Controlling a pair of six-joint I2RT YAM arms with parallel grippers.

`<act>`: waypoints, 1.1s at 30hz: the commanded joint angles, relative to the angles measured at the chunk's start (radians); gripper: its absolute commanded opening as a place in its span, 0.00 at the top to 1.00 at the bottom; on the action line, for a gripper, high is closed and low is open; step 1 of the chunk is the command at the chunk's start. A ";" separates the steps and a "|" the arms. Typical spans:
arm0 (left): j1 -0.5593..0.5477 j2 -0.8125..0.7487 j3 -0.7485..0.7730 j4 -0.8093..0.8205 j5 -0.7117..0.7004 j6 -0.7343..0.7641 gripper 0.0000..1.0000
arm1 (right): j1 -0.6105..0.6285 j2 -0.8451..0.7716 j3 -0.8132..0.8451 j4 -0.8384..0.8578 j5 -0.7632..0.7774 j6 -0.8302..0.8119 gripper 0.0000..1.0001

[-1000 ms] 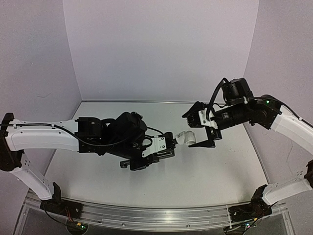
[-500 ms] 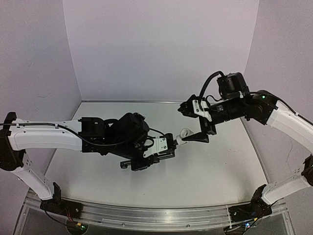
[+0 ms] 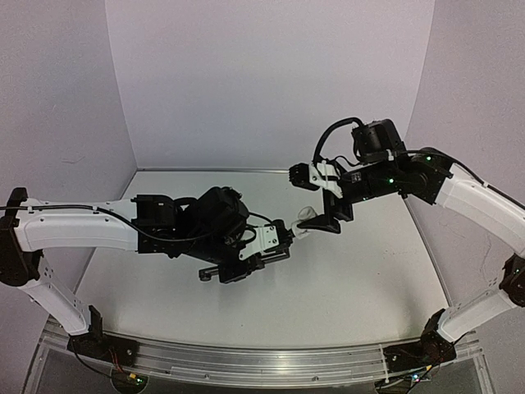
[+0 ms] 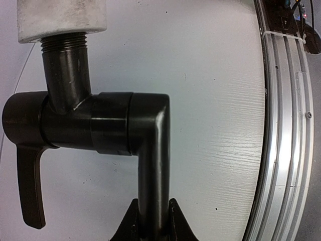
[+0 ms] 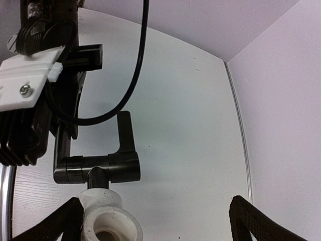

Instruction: Install the water faucets

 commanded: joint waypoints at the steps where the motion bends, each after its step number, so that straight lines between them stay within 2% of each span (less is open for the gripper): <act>1: -0.020 -0.035 0.046 0.076 0.051 0.041 1.00 | -0.009 0.019 0.059 0.061 0.098 0.027 0.02; 8: -0.021 -0.042 0.046 0.070 0.051 0.043 1.00 | -0.013 0.025 0.044 0.058 0.121 0.018 0.03; 19: -0.020 -0.118 0.006 0.115 0.096 0.028 1.00 | -0.029 -0.064 -0.115 0.055 0.094 -0.161 0.03; 27: -0.016 -0.114 0.004 0.114 0.094 0.024 1.00 | -0.027 -0.111 -0.101 -0.018 -0.017 -0.208 0.02; 33: -0.015 -0.116 0.003 0.121 0.107 0.026 1.00 | -0.027 -0.120 -0.133 -0.037 0.021 -0.248 0.02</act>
